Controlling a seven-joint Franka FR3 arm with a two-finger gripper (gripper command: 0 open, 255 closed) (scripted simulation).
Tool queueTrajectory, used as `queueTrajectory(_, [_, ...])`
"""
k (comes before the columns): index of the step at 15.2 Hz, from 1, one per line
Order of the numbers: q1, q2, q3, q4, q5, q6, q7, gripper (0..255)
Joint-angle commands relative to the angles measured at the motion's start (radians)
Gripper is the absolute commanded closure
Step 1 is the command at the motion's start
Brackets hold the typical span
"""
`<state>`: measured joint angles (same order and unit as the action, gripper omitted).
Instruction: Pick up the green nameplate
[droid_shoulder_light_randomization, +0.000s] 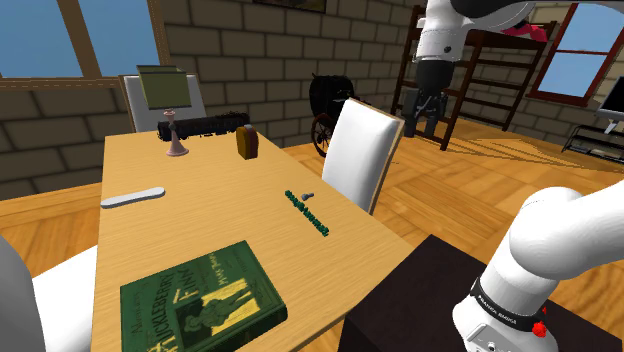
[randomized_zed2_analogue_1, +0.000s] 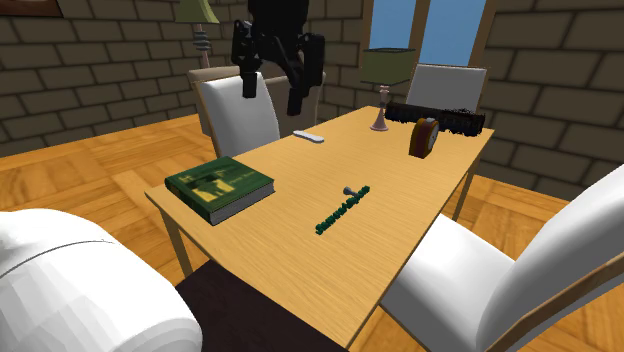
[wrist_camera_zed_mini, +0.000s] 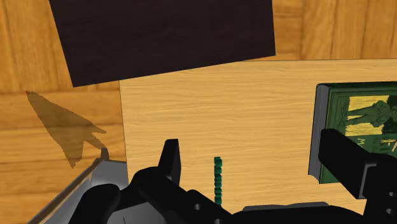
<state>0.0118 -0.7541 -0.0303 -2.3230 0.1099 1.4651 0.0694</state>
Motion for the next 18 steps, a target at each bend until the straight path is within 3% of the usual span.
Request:
queueTrajectory(1, [0.000, 0.000, 0.000, 0.000, 0.000, 0.000, 0.000, 0])
queueTrajectory(9, [0.005, 0.282, 0.024, 0.040, -0.009, 0.199, 0.003, 0])
queueTrajectory(18, [0.009, 0.632, 0.041, 0.185, -0.031, 0.357, 0.018, 0])
